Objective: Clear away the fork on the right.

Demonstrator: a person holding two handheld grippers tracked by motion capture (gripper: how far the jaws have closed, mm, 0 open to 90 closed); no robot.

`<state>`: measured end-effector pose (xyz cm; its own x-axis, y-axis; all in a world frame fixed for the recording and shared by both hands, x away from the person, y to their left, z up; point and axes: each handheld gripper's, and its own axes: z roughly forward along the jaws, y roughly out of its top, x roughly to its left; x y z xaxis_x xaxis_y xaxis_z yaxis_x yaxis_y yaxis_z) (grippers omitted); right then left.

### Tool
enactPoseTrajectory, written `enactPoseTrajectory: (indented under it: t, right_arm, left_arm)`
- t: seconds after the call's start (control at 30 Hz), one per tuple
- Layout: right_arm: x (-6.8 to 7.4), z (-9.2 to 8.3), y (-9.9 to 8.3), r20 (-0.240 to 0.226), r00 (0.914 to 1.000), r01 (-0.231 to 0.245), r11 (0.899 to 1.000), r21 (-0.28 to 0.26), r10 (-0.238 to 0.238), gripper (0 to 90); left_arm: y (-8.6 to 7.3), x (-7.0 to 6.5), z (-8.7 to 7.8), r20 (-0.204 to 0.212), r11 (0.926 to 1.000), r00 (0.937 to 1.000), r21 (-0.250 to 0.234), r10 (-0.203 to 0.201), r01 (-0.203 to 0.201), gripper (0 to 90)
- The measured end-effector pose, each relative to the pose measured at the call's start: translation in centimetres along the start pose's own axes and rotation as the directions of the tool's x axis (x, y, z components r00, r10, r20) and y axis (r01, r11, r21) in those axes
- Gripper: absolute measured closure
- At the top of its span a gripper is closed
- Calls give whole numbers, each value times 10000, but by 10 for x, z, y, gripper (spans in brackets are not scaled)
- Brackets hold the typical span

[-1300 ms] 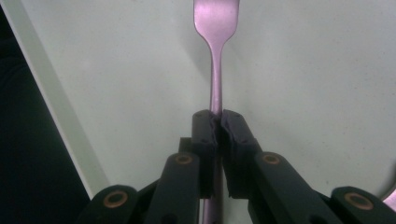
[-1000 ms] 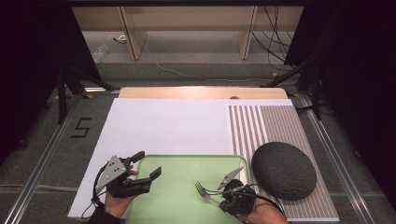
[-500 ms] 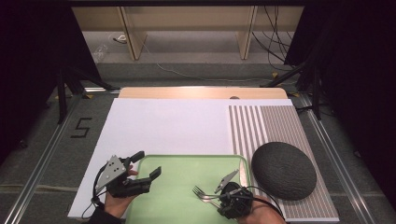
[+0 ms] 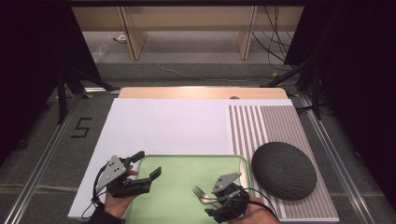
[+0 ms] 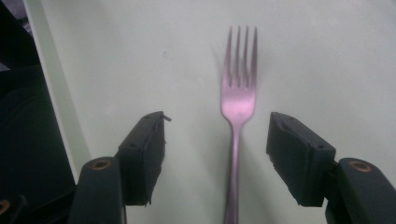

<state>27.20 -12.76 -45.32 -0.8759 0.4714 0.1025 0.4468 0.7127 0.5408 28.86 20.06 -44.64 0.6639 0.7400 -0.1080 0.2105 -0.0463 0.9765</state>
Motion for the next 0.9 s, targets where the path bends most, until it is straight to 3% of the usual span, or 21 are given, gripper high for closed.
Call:
enactPoseTrajectory:
  t: [0.17,0.3,0.47,0.9]
  right_arm:
    - [5,3,1,-222,9988,440,9985,-314,-447,616]
    - [7,7,0,-76,9974,715,9974,-20,-715,762]
    - [9,12,-1,177,9931,1148,9924,450,-1157,865]
    - [9,19,-4,653,9866,1400,9809,1350,-1498,900]
  left_arm:
    - [0,0,0,8,10000,10000,-8,-12,12,172]
    - [0,0,0,10,10000,10000,-12,-18,18,172]
    - [0,0,0,11,10000,10000,-17,-10,10,172]
    - [0,0,0,4,10000,10000,-31,-1,1,172]
